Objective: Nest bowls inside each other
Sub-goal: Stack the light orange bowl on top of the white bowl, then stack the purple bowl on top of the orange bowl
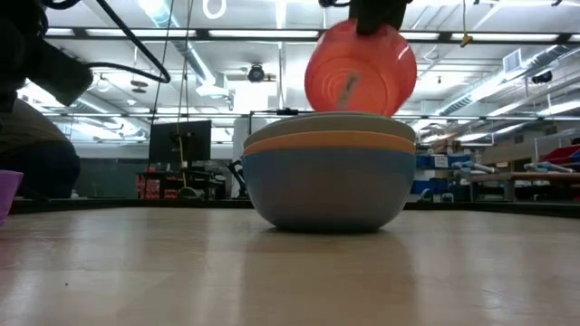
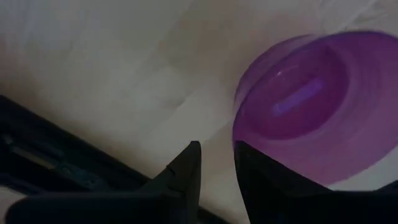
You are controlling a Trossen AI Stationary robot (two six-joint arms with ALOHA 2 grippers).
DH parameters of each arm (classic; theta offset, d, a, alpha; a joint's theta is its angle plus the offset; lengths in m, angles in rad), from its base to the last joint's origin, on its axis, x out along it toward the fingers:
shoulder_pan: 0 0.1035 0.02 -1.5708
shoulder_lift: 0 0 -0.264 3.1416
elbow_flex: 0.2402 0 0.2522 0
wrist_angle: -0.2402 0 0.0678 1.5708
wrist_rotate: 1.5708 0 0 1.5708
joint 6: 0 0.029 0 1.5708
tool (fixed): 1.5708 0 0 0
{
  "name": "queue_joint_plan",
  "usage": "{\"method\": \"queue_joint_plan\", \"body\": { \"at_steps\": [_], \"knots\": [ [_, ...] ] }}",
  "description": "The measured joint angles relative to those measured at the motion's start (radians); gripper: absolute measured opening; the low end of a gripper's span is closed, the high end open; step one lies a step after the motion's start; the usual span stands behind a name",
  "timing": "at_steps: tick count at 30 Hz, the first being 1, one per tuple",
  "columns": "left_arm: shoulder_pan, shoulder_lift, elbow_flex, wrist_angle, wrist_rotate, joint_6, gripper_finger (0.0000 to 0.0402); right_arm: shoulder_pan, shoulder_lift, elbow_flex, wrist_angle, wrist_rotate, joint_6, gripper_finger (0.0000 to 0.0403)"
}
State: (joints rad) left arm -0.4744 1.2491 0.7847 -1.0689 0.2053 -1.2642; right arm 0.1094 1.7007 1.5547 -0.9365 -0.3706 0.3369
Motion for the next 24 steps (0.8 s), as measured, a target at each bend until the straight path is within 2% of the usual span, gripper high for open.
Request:
{"method": "queue_joint_plan", "body": {
  "at_steps": [8,19,24],
  "knots": [
    [0.0,0.0,-0.037,0.096,0.003,-0.047,0.0106,0.005,0.054,0.0,0.033,-0.014,0.01,0.0027],
    [0.0,0.0,-0.04,0.139,0.018,-0.08,0.011,-0.005,0.065,0.001,0.047,-0.021,0.064,0.0142],
    [0.0,0.001,-0.066,0.172,0.02,-0.085,0.0129,-0.005,0.065,0.001,0.046,-0.018,0.078,0.0171]
  ]
}}
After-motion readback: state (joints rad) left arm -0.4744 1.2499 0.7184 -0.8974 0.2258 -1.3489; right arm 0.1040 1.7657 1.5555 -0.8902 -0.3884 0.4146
